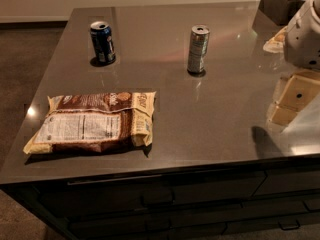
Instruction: Pick redbull can
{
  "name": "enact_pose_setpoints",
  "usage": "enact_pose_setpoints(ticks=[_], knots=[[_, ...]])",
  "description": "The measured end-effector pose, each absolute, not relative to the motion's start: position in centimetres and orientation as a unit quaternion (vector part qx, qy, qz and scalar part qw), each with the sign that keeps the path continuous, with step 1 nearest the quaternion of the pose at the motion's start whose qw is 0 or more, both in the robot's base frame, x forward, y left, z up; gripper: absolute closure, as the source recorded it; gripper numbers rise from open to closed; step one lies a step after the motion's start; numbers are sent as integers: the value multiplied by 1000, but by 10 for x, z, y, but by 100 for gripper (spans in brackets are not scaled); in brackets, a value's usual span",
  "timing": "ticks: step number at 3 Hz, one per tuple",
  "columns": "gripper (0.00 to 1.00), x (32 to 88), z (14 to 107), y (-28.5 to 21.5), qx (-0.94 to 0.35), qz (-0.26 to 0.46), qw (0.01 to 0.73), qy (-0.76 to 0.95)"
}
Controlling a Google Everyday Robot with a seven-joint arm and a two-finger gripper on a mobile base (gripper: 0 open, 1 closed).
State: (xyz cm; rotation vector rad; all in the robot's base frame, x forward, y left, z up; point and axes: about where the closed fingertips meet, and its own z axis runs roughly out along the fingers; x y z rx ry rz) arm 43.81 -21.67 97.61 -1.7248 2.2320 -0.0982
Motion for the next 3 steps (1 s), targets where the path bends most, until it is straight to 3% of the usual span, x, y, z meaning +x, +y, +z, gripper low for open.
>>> enact_pose_setpoints(ticks=[3], knots=[[0, 483, 980, -204, -575, -3, 194, 795]])
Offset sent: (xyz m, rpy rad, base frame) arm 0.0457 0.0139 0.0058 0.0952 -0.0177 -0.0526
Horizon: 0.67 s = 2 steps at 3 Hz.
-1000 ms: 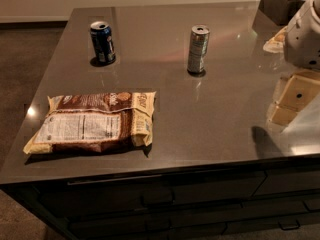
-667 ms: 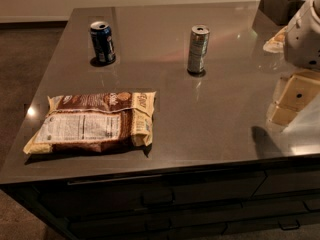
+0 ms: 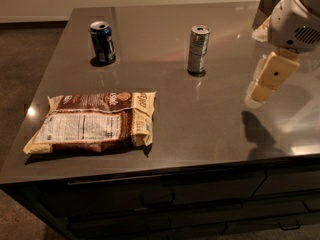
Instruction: Pick redbull can
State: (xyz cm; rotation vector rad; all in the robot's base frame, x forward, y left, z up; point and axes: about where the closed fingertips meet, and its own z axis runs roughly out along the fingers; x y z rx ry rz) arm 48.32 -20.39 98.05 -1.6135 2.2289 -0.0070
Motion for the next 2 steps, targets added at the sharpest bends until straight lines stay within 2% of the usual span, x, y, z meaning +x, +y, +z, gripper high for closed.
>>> enact_pose_setpoints(ticks=[2], knots=[[0, 562, 967, -191, -525, 26, 236, 817]])
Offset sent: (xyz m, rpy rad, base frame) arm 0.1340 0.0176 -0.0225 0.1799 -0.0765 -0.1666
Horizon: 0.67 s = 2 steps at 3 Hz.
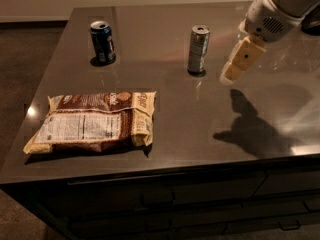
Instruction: Pick redbull can
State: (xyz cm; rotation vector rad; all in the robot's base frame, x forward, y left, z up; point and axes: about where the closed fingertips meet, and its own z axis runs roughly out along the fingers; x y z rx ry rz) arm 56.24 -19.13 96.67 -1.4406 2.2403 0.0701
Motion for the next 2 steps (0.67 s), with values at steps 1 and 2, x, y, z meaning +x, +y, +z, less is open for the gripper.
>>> enact_pose_setpoints(ticks=[1, 2], knots=[[0, 607, 964, -181, -494, 45, 270, 825], [0, 648, 969, -173, -466, 66, 301, 829]])
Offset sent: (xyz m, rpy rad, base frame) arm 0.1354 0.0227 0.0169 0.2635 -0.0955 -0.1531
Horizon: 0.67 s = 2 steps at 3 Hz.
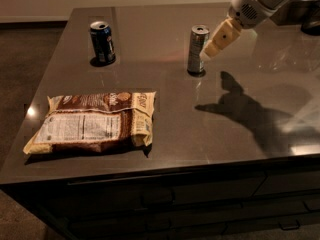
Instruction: Pick redbull can
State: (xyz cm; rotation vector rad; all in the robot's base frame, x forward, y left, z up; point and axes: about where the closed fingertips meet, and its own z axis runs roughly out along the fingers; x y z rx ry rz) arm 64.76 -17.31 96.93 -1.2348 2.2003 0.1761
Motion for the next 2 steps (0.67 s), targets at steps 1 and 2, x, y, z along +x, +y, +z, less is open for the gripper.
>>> enact_pose_setpoints(ticks=[1, 2], knots=[[0, 681, 968, -163, -442, 94, 320, 833], [0, 699, 959, -156, -430, 110, 321, 837]])
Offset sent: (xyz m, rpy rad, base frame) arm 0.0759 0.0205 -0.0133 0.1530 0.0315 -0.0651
